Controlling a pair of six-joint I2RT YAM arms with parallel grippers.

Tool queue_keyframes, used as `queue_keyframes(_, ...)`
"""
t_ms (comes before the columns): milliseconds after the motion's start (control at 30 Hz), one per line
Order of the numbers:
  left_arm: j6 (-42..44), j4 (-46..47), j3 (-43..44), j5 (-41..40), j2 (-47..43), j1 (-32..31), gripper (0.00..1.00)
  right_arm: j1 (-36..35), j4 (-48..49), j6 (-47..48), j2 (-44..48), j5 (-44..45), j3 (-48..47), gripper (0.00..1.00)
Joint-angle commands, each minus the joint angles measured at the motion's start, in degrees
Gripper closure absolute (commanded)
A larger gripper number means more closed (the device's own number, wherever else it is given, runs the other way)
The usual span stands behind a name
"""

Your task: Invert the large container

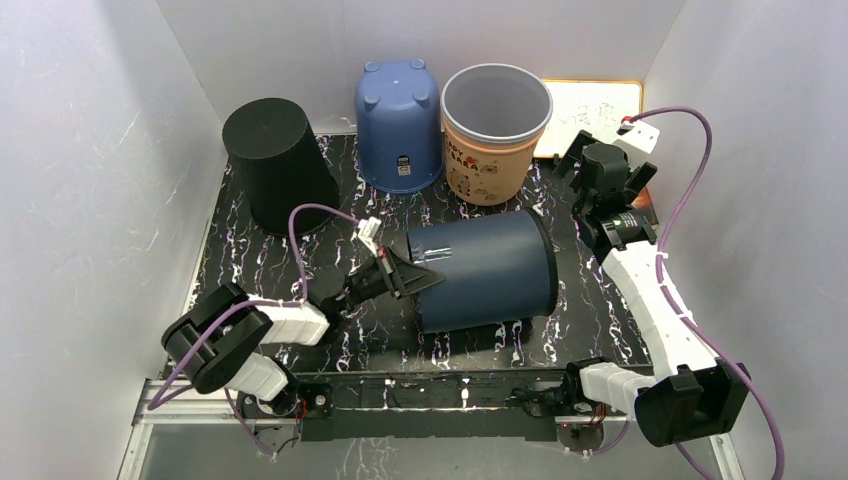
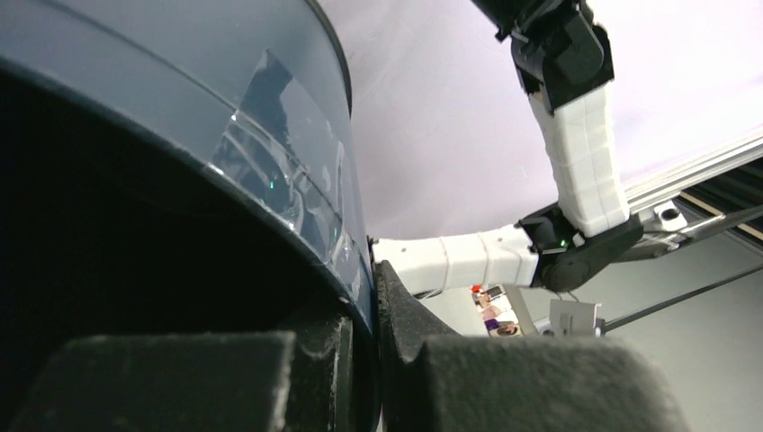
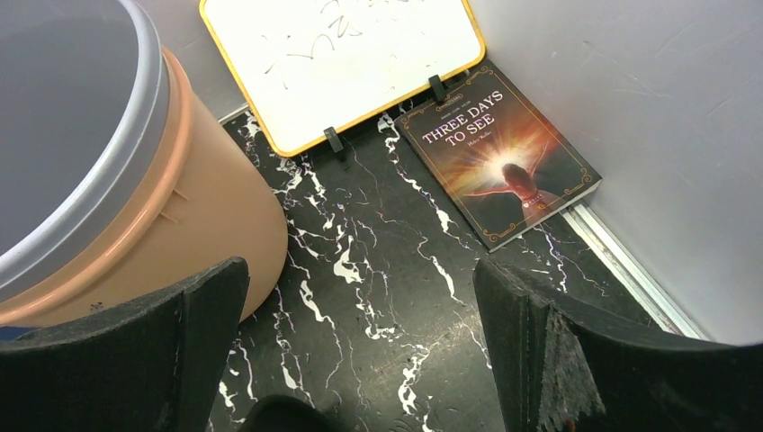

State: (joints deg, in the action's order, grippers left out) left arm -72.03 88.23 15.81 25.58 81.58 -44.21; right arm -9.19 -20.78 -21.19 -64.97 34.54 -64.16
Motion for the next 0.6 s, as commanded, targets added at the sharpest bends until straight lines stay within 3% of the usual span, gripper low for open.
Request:
queue_keyframes(0, -1.1, 14.1, 14.3, 1.9, 1.5, -1.2, 1.0, 0.5, 2.7, -0.5, 0.0, -0.1, -2.9, 0.02)
queue_keyframes(267, -2.6, 14.2, 40.3, 5.8, 16.3, -6.4, 1.0, 1.7, 1.9, -0.6, -0.6, -0.6, -3.6, 0.02)
queue_keyframes(567, -2.8, 14.5, 37.1, 2.0, 28.2, -8.5, 1.0, 2.8, 2.5, -0.5, -0.3, -1.7, -2.9, 0.02)
